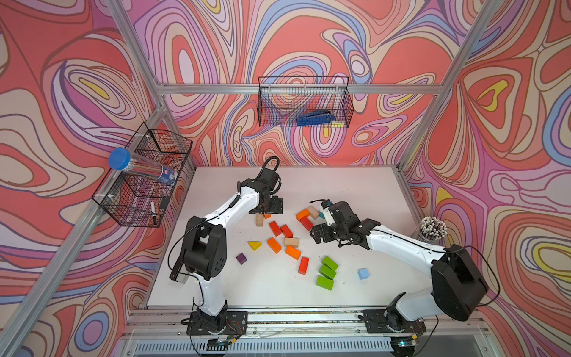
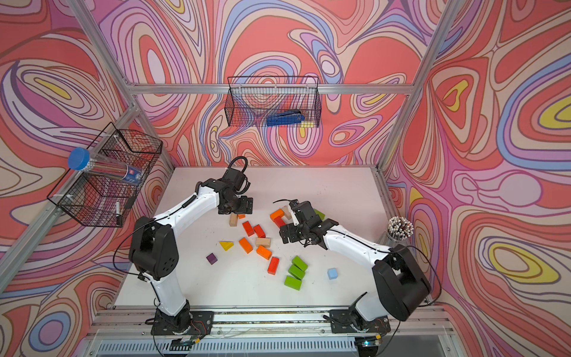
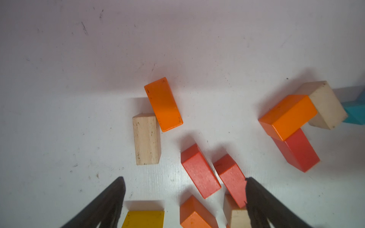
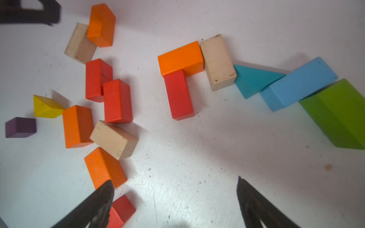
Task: Assemble a heart with building blocks
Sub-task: Pick up the building block from the center of the board.
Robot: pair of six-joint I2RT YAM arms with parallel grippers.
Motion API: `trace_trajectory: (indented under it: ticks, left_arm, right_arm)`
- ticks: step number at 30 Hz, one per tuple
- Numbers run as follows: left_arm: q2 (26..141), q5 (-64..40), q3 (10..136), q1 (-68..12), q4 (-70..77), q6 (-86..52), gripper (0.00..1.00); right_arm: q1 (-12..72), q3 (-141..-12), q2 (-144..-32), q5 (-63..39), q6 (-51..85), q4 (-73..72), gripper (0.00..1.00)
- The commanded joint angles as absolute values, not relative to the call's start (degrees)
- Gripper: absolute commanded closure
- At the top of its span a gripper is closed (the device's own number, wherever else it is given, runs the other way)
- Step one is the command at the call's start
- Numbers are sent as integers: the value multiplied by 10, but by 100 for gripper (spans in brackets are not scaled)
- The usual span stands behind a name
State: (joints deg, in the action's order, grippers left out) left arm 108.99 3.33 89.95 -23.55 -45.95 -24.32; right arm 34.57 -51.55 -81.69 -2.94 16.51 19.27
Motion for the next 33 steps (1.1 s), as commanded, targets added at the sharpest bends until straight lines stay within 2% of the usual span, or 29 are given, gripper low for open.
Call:
trace_trajectory:
  ticks: [1, 8, 19, 23, 33]
  left_arm:
    - [1128, 66, 934, -227, -487, -264, 7]
    - [1193, 56, 978, -208, -463, -254, 13]
    - [1243, 42, 1004, -194, -441, -256, 33]
    - [1250, 41, 996, -194, -433, -259, 35]
    - [1255, 43, 981, -194, -410, -252, 57]
  right_arm:
    - [343, -511, -778, 11, 200, 191, 2]
    - [344, -478, -728, -28, 167, 184, 2]
    - [344, -516, -748, -6, 185, 249, 2]
    - [344, -515, -739, 13, 188, 253, 2]
    - [344, -500, -706, 25, 192, 264, 2]
